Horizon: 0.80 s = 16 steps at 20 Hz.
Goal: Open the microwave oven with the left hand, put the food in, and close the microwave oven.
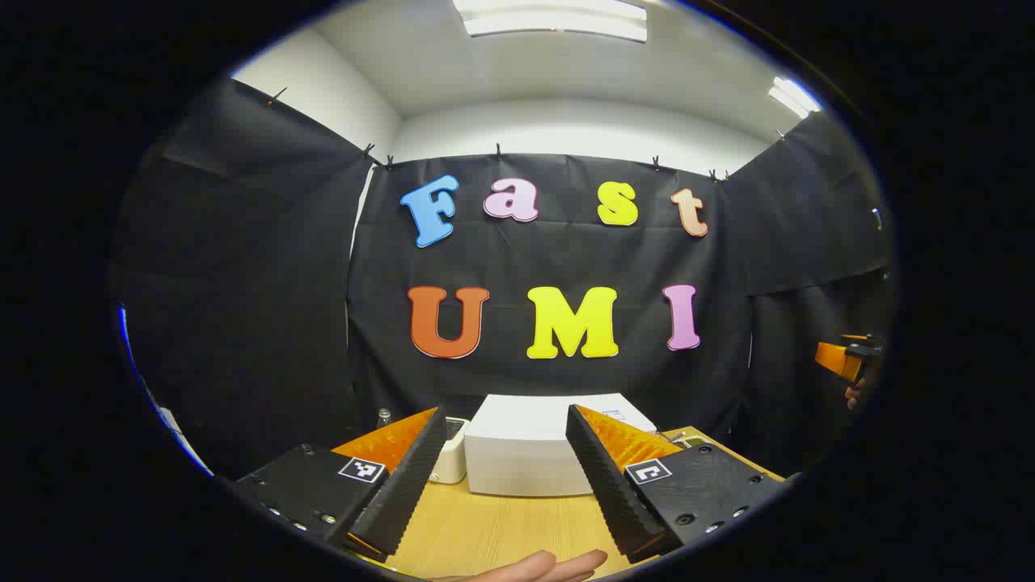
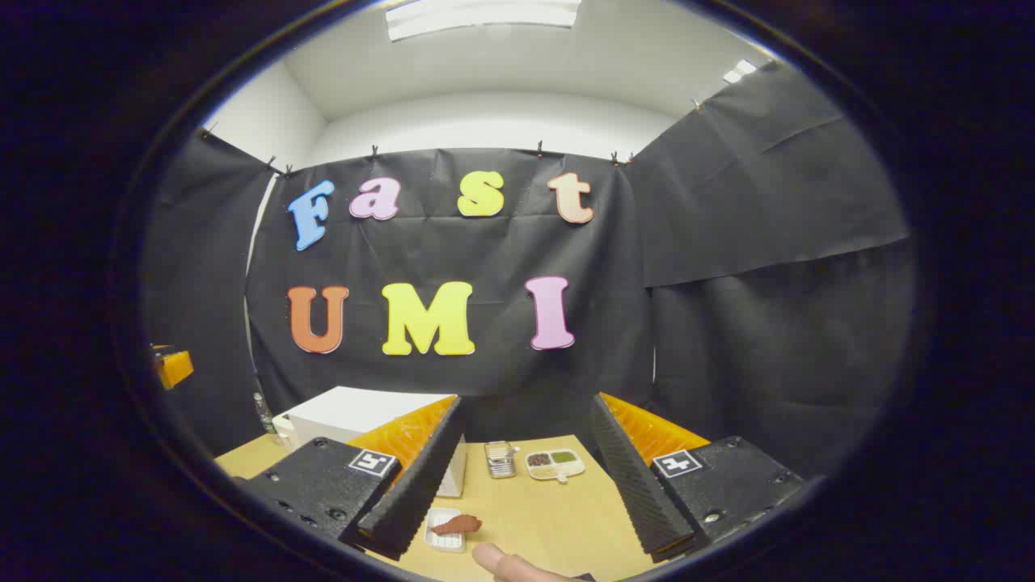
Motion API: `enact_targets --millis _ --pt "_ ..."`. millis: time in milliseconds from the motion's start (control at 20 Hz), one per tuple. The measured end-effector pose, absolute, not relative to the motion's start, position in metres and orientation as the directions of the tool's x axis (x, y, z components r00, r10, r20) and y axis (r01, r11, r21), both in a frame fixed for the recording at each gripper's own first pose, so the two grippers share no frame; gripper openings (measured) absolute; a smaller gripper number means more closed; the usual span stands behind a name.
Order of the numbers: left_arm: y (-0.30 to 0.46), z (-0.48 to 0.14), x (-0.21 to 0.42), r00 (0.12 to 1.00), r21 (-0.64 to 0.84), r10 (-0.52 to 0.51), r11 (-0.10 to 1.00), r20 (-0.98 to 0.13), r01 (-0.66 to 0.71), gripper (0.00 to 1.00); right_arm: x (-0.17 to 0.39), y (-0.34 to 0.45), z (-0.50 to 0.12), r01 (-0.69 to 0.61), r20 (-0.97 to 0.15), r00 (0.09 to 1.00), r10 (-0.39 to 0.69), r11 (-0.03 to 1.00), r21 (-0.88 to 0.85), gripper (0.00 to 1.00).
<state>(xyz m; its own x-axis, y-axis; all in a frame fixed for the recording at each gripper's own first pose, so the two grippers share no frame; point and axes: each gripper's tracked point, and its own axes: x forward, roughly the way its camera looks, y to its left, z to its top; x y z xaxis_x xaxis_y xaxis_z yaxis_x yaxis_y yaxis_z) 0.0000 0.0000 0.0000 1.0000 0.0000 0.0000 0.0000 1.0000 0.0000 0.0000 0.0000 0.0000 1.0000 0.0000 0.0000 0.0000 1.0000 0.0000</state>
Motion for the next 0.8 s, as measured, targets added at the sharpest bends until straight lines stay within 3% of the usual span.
enact_targets --millis 50,150,200,400,450,500,550,650,700,750,800 --pt "-0.001 -0.003 0.001 1.000 0.003 0.004 1.000 -0.007 -0.004 0.92 -0.001 -0.003 0.000 0.013 0.003 1.000 -0.013 1.000 -0.011 1.00" --pt "-0.006 -0.006 0.004 1.000 -0.004 -0.006 1.000 -0.018 0.006 0.92 -0.002 -0.005 -0.003 0.022 0.008 1.000 -0.022 1.000 -0.021 1.00" --pt "-0.008 -0.007 0.006 1.000 -0.004 -0.009 1.000 -0.023 0.009 0.92 -0.002 -0.005 -0.003 0.025 0.009 1.000 -0.024 1.000 -0.020 0.95" --pt "-0.009 -0.008 0.009 0.999 -0.004 -0.013 1.000 -0.031 0.013 0.92 -0.002 -0.007 -0.004 0.027 0.008 1.000 -0.027 0.999 -0.020 0.95" --pt "-0.010 -0.008 0.010 0.999 -0.005 -0.014 1.000 -0.034 0.014 0.92 -0.003 -0.008 -0.003 0.030 0.013 0.999 -0.030 0.999 -0.020 1.00" --pt "-0.011 -0.009 0.010 0.999 -0.004 -0.015 1.000 -0.031 0.015 0.92 -0.002 -0.008 -0.003 0.030 0.016 0.999 -0.030 0.999 -0.023 0.94" --pt "-0.011 -0.007 0.010 1.000 -0.006 -0.015 1.000 -0.026 0.015 0.92 -0.003 -0.008 -0.002 0.030 0.018 0.999 -0.029 0.999 -0.024 1.00" --pt "-0.014 -0.008 0.009 1.000 0.000 -0.011 1.000 -0.020 0.011 0.92 -0.006 -0.008 -0.003 0.026 0.019 0.999 -0.026 0.999 -0.023 0.95" --pt "-0.016 -0.009 0.010 1.000 0.007 -0.011 1.000 -0.019 0.011 0.92 -0.006 -0.007 -0.005 0.023 0.020 1.000 -0.023 0.999 -0.026 1.00" --pt "-0.019 -0.010 0.010 1.000 0.013 -0.012 1.000 -0.015 0.013 0.92 -0.005 -0.009 -0.004 0.027 0.025 0.999 -0.026 0.999 -0.032 0.95" --pt "-0.023 -0.012 0.012 1.000 0.016 -0.017 1.000 -0.019 0.018 0.92 -0.005 -0.009 -0.007 0.026 0.019 0.999 -0.025 0.999 -0.029 1.00"
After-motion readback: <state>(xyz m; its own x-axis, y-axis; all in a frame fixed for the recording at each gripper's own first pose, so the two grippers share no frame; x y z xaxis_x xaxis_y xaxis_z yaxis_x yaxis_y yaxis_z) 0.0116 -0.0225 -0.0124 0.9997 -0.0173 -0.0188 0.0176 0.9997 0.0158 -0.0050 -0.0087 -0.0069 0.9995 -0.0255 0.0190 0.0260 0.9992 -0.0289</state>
